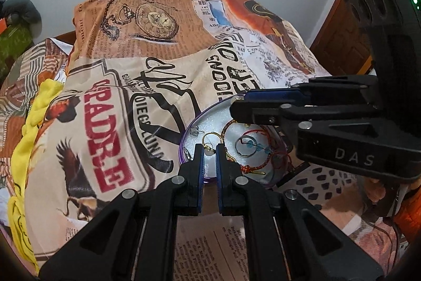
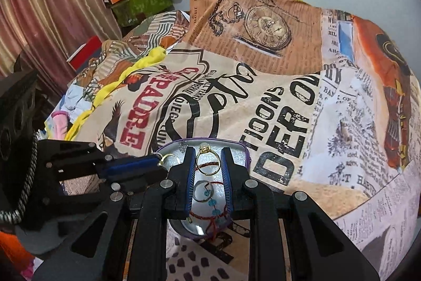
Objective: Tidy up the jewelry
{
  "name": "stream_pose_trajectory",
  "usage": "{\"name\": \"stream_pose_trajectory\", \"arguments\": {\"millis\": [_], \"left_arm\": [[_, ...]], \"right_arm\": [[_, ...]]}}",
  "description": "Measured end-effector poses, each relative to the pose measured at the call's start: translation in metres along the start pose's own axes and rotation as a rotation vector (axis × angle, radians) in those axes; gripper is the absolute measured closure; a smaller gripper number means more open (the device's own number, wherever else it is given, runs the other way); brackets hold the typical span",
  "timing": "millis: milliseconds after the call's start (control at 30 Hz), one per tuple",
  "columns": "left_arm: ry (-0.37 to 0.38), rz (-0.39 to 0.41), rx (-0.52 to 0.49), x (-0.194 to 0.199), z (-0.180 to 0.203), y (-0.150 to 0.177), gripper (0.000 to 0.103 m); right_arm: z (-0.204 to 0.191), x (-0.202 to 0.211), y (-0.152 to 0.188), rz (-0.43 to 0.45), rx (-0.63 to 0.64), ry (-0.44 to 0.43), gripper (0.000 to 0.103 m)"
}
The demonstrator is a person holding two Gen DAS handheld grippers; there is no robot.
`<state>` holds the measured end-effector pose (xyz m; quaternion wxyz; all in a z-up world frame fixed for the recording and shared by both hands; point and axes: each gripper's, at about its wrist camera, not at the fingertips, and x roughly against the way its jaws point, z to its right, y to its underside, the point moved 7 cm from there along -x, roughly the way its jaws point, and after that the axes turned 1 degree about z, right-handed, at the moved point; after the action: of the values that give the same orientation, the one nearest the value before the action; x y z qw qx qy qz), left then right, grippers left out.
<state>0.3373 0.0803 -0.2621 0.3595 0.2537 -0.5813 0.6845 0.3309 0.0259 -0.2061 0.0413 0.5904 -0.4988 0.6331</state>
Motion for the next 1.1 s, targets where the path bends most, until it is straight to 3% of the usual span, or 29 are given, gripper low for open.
{"name": "stream_pose_trajectory", "arguments": {"millis": [467, 600, 900, 1100], "left_arm": [[-0.03, -0.002, -0.041, 0.004, 0.004, 0.002, 0.096], [-0.037, 0.003, -0.042, 0.011, 0.004, 0.003, 0.096], [-0.075, 0.091, -0.031, 0.065, 0.005, -0.006, 0.096], [-0.062, 0.256, -0.005, 0.149, 0.016, -0.021, 0.096]], "right_arm": [[-0.011, -0.012, 0.008, -0.063, 0.065, 0.05, 0.085], [-0.013, -0.006, 0.006, -0.065, 0.05, 0.049, 0.081], [-0.018, 0.039, -0.001, 0.038, 0.028, 0.082, 0.077], [-0.032, 0.108, 0.0, 0.199, 0.029, 0.113, 0.077]]}}
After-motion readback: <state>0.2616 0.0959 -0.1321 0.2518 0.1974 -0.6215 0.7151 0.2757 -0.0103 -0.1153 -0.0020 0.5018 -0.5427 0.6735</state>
